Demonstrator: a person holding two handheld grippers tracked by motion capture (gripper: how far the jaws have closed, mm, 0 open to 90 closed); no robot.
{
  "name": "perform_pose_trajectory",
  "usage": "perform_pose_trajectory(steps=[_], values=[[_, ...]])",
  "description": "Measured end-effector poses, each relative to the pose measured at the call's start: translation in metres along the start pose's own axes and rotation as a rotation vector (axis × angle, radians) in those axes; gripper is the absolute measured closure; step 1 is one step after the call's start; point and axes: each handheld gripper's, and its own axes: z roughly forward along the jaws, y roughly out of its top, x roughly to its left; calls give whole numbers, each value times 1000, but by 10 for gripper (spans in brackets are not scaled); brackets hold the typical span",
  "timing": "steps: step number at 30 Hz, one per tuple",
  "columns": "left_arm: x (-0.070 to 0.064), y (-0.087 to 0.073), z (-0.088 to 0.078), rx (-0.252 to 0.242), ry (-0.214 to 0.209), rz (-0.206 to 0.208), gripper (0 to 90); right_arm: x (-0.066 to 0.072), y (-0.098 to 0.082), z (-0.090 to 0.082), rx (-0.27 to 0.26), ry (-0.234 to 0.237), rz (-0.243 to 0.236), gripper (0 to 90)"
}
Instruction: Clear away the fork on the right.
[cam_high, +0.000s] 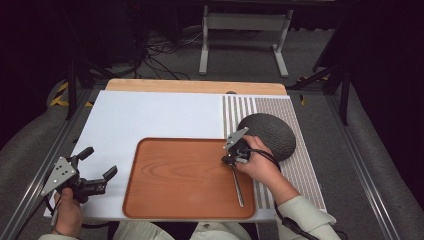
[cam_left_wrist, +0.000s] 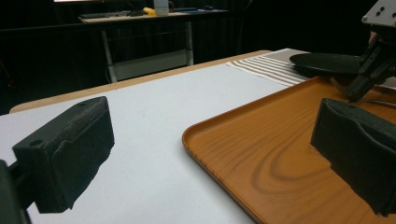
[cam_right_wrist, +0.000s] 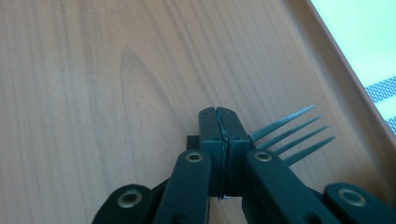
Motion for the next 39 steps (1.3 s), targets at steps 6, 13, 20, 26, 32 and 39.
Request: perform_pose_trajectory(steps=[6, 13, 20, 26, 32, 39], values=[[0, 0, 0, 1, 0, 1, 0, -2, -4, -3, 0, -11, 16, 898], [0, 0, 0, 2, 0, 1, 0, -5, -8, -6, 4, -25, 25, 898], [0, 0, 0, 2, -1, 2, 0, -6, -11, -8, 6, -32, 42, 896], [0, 0, 0, 2, 0, 2, 0, -7, -14, -10, 6, -41, 58, 890], [0, 0, 0, 3, -1, 3, 0, -7, -15, -10, 3, -37, 61, 871], [0, 0, 0, 3, 0, 3, 0, -5, -13, -13, -19, -42, 72, 800]])
